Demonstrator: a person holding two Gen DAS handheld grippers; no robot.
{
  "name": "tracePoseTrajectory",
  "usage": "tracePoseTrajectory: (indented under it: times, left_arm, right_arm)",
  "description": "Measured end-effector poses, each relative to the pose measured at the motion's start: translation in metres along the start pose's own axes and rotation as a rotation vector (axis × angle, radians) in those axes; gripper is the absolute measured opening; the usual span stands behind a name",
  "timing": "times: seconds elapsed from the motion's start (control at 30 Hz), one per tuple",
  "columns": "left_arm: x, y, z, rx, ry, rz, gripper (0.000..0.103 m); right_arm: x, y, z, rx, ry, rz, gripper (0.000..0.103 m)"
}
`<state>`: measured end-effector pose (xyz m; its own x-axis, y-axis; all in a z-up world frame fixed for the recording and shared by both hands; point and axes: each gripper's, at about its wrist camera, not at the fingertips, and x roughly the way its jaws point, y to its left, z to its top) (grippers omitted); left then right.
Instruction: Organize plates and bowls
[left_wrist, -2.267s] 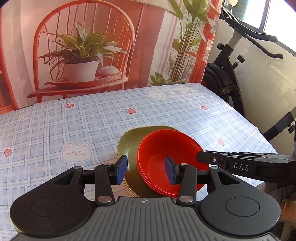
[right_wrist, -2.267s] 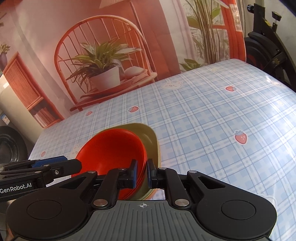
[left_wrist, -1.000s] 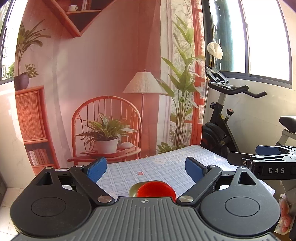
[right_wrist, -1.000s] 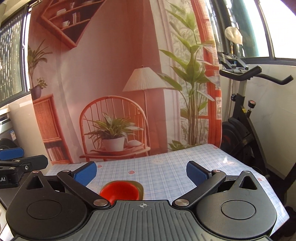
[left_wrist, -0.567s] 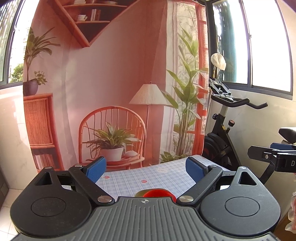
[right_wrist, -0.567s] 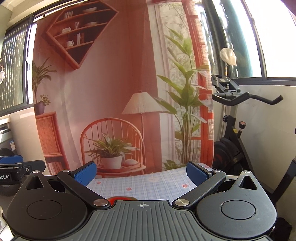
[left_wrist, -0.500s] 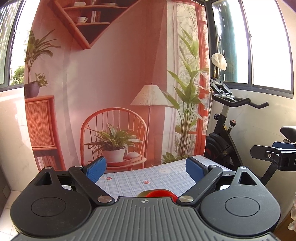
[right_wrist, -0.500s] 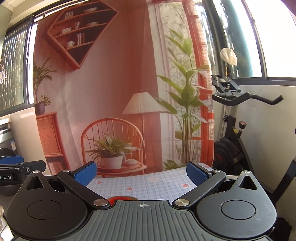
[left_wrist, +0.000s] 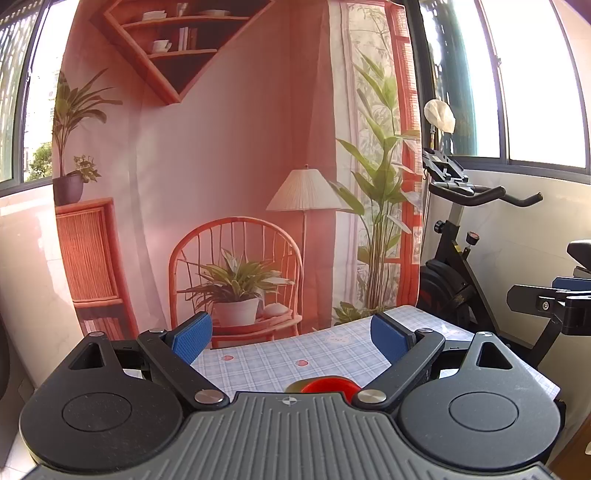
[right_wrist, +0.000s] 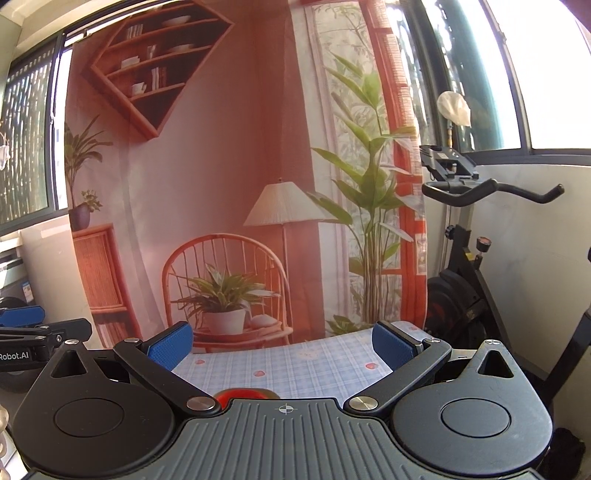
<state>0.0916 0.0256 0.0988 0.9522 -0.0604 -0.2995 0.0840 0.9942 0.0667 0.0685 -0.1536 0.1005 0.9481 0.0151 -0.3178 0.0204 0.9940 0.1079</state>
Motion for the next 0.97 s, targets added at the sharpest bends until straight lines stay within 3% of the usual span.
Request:
tracePoseTrajectory:
  times: [0.97]
  left_arm:
    - [0.002,0.0008,0.0008,0.001,0.014,0.044,0.094]
  right_arm:
    - [0.0025,-0.0008,-0.0021,0.005,0.006,0.0,0.103]
